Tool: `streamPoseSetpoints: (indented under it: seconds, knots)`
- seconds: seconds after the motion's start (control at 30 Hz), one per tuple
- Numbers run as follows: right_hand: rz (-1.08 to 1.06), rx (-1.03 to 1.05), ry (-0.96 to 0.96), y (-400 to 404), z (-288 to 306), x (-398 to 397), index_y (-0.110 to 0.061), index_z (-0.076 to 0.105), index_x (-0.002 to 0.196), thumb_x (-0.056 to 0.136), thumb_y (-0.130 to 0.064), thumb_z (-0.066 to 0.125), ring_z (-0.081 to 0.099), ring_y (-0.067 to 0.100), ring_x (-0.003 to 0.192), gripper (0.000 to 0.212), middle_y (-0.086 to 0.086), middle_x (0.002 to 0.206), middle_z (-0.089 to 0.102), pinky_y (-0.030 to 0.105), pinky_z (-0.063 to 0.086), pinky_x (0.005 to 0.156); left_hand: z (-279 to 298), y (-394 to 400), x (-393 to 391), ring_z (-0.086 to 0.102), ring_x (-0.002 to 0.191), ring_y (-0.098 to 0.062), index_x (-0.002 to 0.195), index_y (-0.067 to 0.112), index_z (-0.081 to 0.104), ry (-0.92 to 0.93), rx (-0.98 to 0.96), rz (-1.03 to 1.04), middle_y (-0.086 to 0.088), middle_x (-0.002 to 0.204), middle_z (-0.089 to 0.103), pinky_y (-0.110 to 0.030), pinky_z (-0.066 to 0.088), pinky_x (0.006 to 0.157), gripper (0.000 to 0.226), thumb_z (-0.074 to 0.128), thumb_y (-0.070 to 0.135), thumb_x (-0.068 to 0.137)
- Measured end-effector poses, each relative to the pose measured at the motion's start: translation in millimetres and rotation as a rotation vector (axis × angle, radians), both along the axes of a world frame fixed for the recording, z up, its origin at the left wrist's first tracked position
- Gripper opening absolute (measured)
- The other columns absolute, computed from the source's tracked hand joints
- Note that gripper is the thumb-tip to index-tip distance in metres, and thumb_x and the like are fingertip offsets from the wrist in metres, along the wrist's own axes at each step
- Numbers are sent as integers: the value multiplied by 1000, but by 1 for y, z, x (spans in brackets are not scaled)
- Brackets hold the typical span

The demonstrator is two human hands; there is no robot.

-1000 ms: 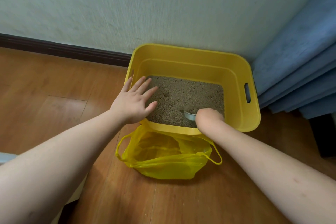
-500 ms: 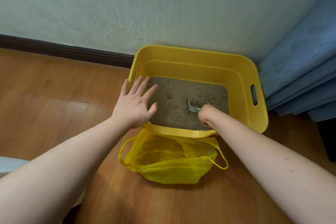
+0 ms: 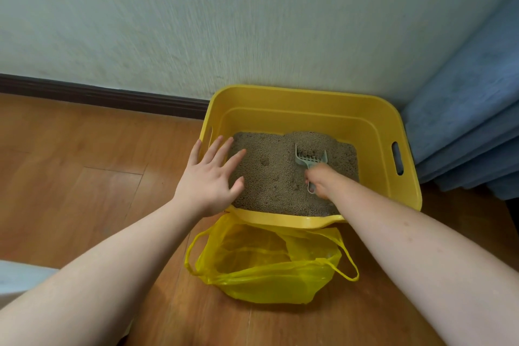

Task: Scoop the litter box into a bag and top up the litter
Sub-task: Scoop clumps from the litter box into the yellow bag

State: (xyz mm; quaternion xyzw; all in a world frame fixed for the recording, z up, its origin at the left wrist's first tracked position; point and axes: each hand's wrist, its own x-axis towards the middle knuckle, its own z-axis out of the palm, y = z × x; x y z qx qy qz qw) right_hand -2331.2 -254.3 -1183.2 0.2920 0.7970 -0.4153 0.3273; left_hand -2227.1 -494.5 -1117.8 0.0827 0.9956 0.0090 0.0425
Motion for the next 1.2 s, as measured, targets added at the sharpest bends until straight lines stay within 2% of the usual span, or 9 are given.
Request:
streamPoseSetpoints:
  seconds: [0.13, 0.23, 0.4, 0.57, 0.67, 0.77, 0.9, 1.07, 1.2]
  knots:
    - [-59, -104, 12, -2, 6, 7, -14, 47, 119, 98, -2, 36, 40, 18, 66, 26, 8, 78, 42, 29, 31, 53, 0, 1, 0, -5, 151, -17, 155, 34, 14, -1, 1, 4, 0, 164, 7, -52, -9, 119, 66, 19, 58, 93]
    - [-30, -140, 22, 0, 14, 19, -12, 46, 112, 99, -7, 38, 43, 16, 67, 16, 7, 79, 45, 28, 33, 56, 0, 1, 0, -5, 151, -18, 155, 34, 13, -3, -2, 11, 0, 164, 7, -52, -9, 119, 66, 18, 58, 93]
    - [-20, -191, 84, 10, 28, 33, -11, 48, 110, 101, -14, 40, 46, 16, 71, 12, 7, 84, 50, 33, 39, 71, 0, 2, 1, -4, 151, -18, 155, 35, 13, -4, 2, -7, -1, 164, 7, -52, -9, 119, 67, 16, 59, 93]
    - [-40, -240, 161, 15, 40, 47, -11, 45, 108, 102, -19, 39, 44, 17, 73, 12, 5, 81, 47, 39, 37, 83, 0, 2, 1, -4, 151, -19, 155, 34, 14, -7, 3, -21, -2, 164, 7, -52, -11, 119, 69, 13, 60, 91]
    - [-31, -218, 200, 15, 47, 49, -13, 45, 105, 101, -23, 37, 43, 16, 70, 13, 4, 81, 45, 39, 39, 80, 1, 1, 1, -4, 151, -19, 155, 34, 14, -7, 1, -20, -1, 164, 7, -51, -10, 119, 70, 11, 60, 90]
    - [3, -112, 223, 17, 52, 49, -10, 45, 118, 101, -27, 37, 46, 21, 82, 26, 8, 95, 48, 40, 43, 79, 1, 1, 2, -4, 151, -18, 155, 34, 15, -6, 2, -22, -1, 164, 7, -51, -10, 119, 70, 10, 60, 90]
    - [158, 115, 257, 22, 62, 51, -6, 43, 125, 103, -24, 35, 45, 15, 72, 30, 11, 104, 51, 28, 33, 56, 2, 1, 2, -5, 151, -18, 155, 35, 12, -13, -17, -22, 0, 165, 6, -52, -9, 119, 70, 8, 59, 90]
    - [221, 150, 276, 35, 74, 53, -5, 46, 125, 103, -24, 34, 39, 13, 61, 31, 5, 86, 47, 27, 29, 51, 3, 1, 2, -4, 151, -18, 154, 36, 12, -20, -13, -21, -1, 164, 7, -52, -9, 119, 68, 9, 59, 90]
    - [301, 158, 293, 44, 85, 59, -7, 51, 112, 103, -24, 35, 35, 13, 58, 24, 1, 72, 42, 28, 26, 50, 3, 0, 2, -2, 151, -19, 154, 35, 14, -16, -10, -23, -1, 164, 9, -52, -9, 119, 67, 12, 58, 91]
